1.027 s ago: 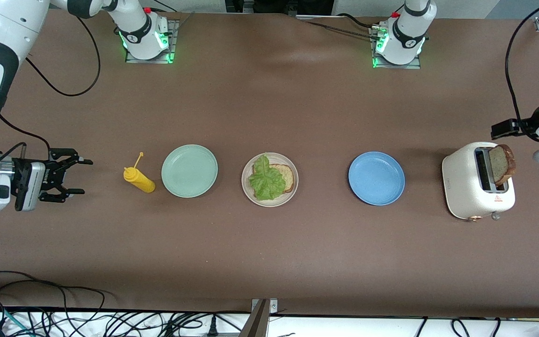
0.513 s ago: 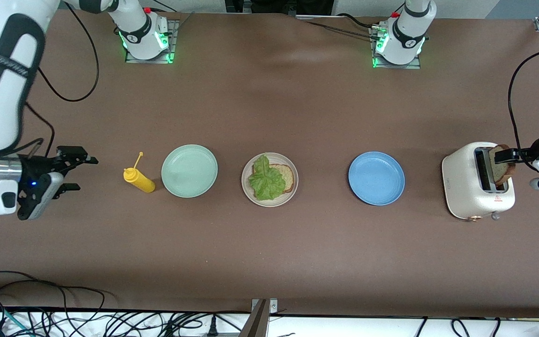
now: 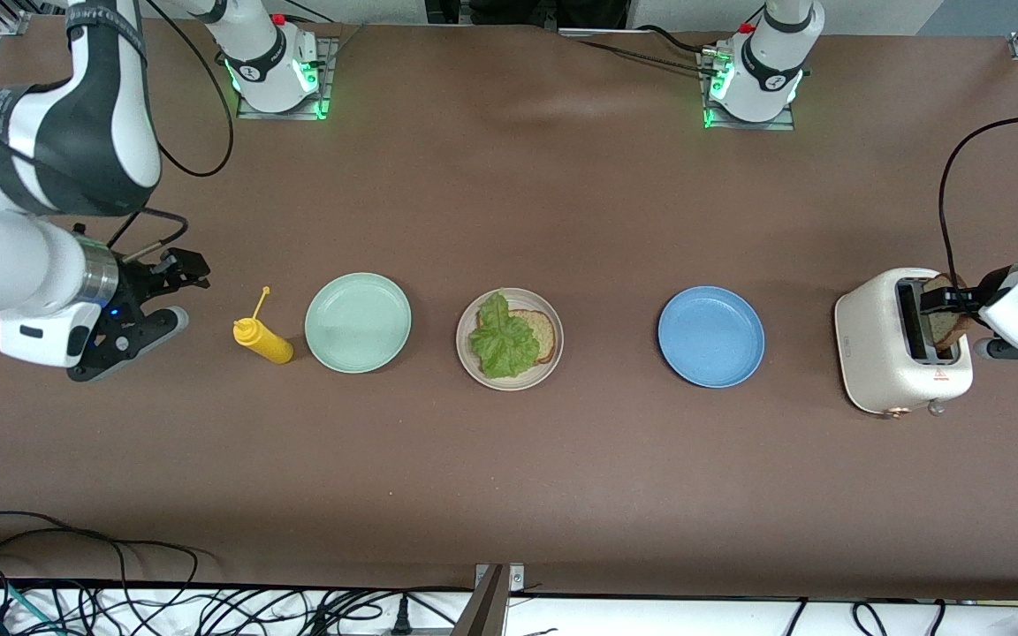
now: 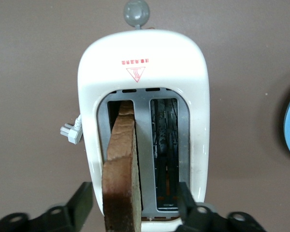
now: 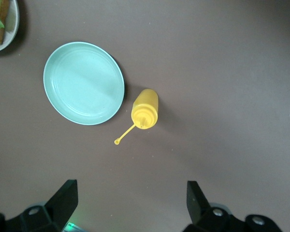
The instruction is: Make sandwich on beige plate with both arms
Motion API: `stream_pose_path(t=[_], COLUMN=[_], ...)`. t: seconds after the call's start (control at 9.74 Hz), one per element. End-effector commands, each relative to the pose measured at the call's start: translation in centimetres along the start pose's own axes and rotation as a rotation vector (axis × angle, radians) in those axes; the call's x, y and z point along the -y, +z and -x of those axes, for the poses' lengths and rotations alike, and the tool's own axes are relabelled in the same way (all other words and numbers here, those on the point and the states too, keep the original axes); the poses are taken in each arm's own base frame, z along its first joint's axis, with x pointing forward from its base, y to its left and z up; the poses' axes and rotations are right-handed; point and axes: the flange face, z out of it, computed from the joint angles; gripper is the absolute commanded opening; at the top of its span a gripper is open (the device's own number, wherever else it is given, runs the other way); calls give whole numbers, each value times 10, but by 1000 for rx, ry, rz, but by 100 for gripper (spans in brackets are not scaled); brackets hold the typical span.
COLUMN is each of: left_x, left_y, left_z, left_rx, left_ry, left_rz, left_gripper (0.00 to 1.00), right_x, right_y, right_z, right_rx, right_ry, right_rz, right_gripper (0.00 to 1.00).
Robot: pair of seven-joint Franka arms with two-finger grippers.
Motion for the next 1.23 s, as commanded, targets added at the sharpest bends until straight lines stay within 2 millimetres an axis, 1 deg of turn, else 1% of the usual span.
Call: stream_pose_path(t=[0.0, 0.1, 0.21, 0.31, 0.41, 0.51, 0.62, 0.82, 0.92, 1.03, 1.13], left_x=[24, 29, 29, 33, 32, 30, 29, 26, 24, 3, -17], left_y=[-6, -7, -7, -13, -21, -36, -57, -87, -99, -106, -116], left_z=[11, 12, 12, 11, 9, 5, 2, -3, -4, -8, -10], left_rx=[-8, -12, -16, -29, -44, -57, -68, -127, -138, -145, -144], left_ry=[140, 154, 150, 142, 133, 134, 129, 111, 124, 138, 155], left_rz=[-19, -20, -9, -8, -14, -22, -15, 37, 34, 102, 178], left_gripper=[0, 0, 0, 0, 0, 0, 0, 0, 0, 0, 0], right_x=[-5, -7, -16, -28, -39, -45, -45, -33, -47, -52, -54], right_y=[16, 23, 32, 23, 9, -7, -11, -17, -19, -27, -31], right_z=[51, 67, 82, 94, 112, 126, 133, 154, 158, 155, 154], right_rx=[-6, -27, -46, -130, -181, -219, -226, -215, -246, -313, -317], right_ry=[207, 340, 422, 441, 491, 515, 524, 541, 566, 553, 549], right_rz=[24, 32, 22, 27, 18, 25, -10, -44, -47, -32, -28], right_gripper=[100, 100, 100, 100, 100, 100, 100, 100, 100, 100, 100])
